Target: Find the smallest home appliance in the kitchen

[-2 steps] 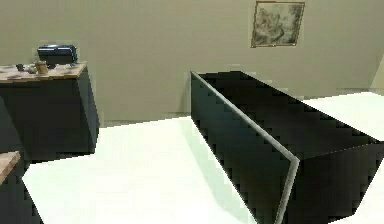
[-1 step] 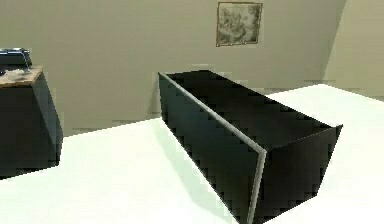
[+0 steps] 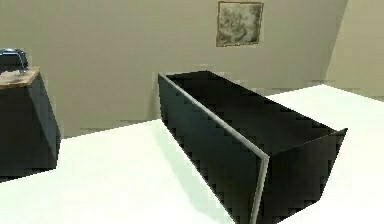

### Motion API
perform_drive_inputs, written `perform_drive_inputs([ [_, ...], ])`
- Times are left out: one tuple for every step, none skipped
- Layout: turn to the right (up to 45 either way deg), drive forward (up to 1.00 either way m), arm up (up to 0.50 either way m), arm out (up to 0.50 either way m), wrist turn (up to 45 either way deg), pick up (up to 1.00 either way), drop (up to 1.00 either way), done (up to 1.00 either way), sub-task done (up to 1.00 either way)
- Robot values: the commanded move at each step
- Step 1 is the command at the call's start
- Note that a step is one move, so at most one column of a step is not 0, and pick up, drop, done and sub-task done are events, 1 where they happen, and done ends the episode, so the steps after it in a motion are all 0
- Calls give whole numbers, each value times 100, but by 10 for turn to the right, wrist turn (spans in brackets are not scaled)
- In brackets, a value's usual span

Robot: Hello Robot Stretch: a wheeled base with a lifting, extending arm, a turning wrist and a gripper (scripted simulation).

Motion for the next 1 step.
perform_drive_inputs([
  [-180,0,0,0,0,0,0,0,0],
])
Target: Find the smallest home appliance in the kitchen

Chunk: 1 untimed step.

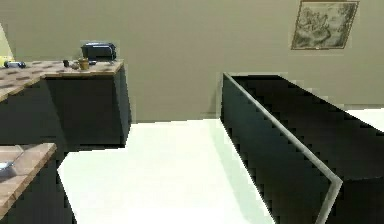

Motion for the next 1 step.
perform_drive_inputs([
  [0,100,0,0,0,0,0,0,0],
])
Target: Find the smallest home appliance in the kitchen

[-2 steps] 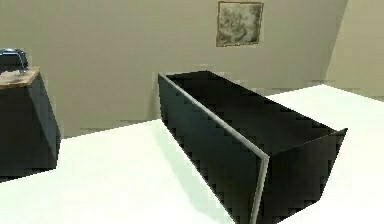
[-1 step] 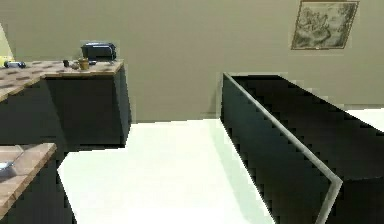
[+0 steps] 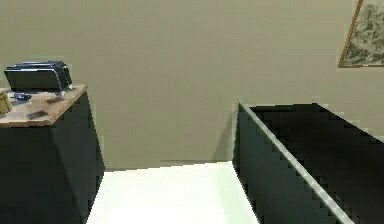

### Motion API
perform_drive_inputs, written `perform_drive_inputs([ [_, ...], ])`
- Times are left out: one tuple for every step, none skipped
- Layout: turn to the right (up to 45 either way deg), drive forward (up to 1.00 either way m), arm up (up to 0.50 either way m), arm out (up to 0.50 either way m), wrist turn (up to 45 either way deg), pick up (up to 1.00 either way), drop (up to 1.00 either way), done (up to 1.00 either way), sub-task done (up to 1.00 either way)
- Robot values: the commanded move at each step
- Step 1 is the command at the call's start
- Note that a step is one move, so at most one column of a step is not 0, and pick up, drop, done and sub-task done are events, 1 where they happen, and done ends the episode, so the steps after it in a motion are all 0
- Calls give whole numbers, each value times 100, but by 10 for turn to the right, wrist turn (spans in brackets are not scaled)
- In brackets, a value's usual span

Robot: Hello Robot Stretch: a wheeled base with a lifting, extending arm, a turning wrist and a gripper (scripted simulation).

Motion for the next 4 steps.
perform_drive_inputs([
  [0,10,0,0,0,0,0,0,0],
  [-180,0,0,0,0,0,0,0,0],
  [0,75,0,0,0,0,0,0,0],
  [-330,0,0,0,0,0,0,0,0],
])
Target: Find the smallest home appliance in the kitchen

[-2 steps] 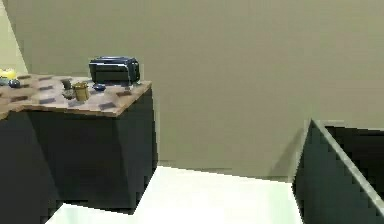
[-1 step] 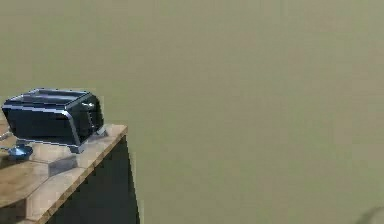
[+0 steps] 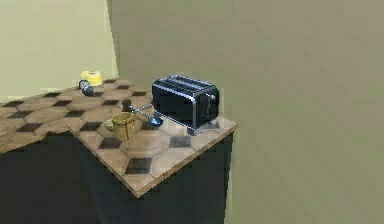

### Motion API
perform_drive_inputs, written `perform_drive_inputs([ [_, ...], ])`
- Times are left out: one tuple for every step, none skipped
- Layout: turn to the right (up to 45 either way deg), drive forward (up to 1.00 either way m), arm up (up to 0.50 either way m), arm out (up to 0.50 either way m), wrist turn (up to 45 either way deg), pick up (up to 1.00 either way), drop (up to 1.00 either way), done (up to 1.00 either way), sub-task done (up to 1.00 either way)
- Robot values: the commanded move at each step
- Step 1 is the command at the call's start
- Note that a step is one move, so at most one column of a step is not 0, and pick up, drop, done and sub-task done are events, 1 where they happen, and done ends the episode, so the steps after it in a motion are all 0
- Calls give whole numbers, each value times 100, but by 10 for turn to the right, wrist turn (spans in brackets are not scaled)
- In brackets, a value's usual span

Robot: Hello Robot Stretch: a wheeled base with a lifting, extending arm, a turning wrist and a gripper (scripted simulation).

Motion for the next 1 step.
perform_drive_inputs([
  [0,0,0,0,0,0,0,100,0],
])
